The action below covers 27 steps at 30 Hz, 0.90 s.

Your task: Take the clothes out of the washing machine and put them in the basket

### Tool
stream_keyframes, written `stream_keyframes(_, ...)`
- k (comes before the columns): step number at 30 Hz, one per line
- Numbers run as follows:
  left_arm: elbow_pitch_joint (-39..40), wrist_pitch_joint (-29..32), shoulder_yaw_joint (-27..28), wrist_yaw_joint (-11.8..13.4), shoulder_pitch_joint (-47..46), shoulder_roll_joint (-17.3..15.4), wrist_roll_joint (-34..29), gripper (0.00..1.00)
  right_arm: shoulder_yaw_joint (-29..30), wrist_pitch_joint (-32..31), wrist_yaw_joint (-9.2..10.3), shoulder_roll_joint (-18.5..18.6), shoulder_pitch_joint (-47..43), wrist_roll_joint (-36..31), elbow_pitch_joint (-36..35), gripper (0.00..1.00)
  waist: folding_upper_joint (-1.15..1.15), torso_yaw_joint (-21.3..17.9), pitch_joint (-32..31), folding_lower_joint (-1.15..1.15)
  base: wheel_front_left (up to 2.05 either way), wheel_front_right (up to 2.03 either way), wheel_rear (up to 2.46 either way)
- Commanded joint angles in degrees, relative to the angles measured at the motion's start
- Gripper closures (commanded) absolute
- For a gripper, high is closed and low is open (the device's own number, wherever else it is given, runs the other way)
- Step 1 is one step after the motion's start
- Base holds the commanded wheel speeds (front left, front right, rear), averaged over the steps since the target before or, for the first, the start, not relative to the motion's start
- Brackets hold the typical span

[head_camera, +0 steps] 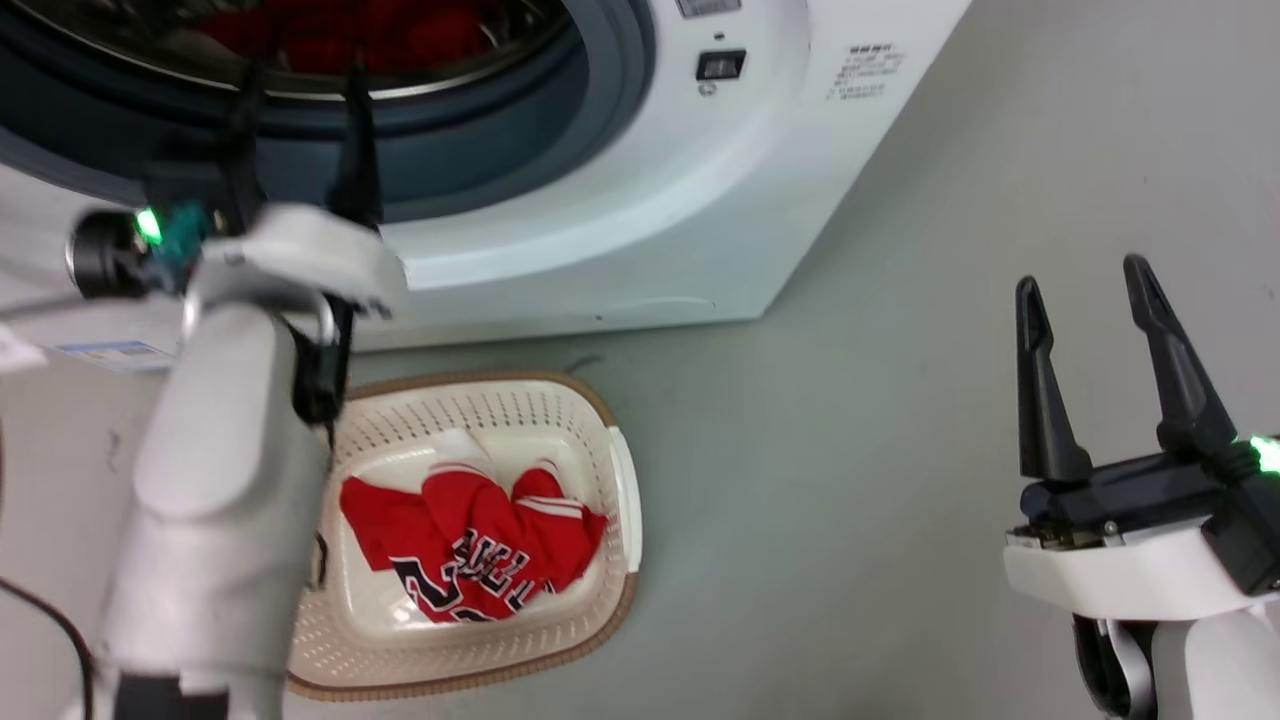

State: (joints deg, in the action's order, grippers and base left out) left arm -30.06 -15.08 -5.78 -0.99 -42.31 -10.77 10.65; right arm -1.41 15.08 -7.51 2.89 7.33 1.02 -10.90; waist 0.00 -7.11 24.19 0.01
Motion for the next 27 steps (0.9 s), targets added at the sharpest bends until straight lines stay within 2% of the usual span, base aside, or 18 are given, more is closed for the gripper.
stream_keyframes(1,-2.37,-0.13,-0.37,-0.52,-2.73,-0.55,-0.51,0.0,-0.29,0.14,0.04,-0.03,1.27,0.32,-0.29,0.0,0.0,-2.01,3.64,-0.01,0.0,0.0,0.0)
stream_keyframes(9,-16.53,1.22,-2.72,-2.47,-21.52,-3.8,-3.22,0.0,-1.41,0.14,0.04,-0.04,4.52,1.87,-1.6,0.0,0.0,-5.44,11.04,-0.01,0.0,0.0,0.0)
stream_keyframes(16,-25.75,5.85,-4.37,-3.09,-34.78,-7.23,-5.26,0.0,-2.34,0.14,0.04,-0.04,7.08,3.75,-3.31,0.0,0.0,-8.59,16.68,-0.01,0.0,0.0,0.0)
stream_keyframes(20,-29.57,10.51,-7.75,-4.2,-41.7,-9.82,-8.28,0.0,-2.23,0.14,0.04,-0.05,7.9,4.93,-4.52,0.0,0.0,-9.61,19.38,-0.01,0.0,0.0,0.0)
stream_keyframes(27,-35.74,22.88,-12.58,-6.08,-52.06,-12.93,-10.57,0.0,-2.41,0.14,0.04,-0.05,8.64,6.22,-5.03,0.0,0.0,-10.74,22.08,-0.01,0.0,0.0,0.0)
